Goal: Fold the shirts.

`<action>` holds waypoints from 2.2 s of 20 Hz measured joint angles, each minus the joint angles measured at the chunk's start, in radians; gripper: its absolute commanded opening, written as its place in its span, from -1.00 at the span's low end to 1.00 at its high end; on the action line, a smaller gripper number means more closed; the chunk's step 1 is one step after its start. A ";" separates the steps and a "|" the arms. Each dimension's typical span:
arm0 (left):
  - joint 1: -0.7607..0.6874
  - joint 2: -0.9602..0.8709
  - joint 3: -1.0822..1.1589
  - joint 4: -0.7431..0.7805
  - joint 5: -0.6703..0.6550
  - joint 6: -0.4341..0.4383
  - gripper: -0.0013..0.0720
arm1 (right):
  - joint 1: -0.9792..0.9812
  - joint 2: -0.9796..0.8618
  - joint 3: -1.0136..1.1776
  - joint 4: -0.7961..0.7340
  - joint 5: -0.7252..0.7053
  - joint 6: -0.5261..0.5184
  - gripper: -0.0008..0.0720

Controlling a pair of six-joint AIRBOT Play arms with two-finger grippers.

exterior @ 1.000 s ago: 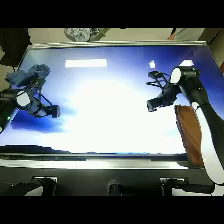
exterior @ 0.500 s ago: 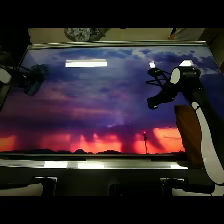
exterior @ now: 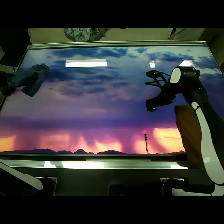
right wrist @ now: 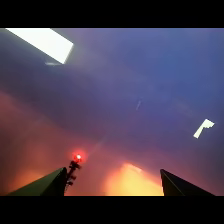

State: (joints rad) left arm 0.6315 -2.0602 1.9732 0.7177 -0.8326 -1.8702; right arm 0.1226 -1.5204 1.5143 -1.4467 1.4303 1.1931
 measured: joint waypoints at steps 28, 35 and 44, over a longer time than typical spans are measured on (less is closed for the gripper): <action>-0.101 0.152 0.040 -0.830 -0.232 1.024 -0.90 | 0.000 0.058 0.000 0.121 0.016 -0.003 0.85; -0.341 0.631 0.039 -0.519 -0.383 0.931 -0.90 | 0.000 0.372 0.000 -0.043 -0.008 -0.003 0.85; -0.926 0.799 -0.264 0.097 -0.401 0.507 -0.90 | 0.000 0.689 0.001 -0.158 0.105 -0.019 0.85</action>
State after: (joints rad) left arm -0.2943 -1.2610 1.7092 0.8143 -1.2335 -1.3632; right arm 0.1230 -0.8314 1.5150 -1.6051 1.5352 1.1740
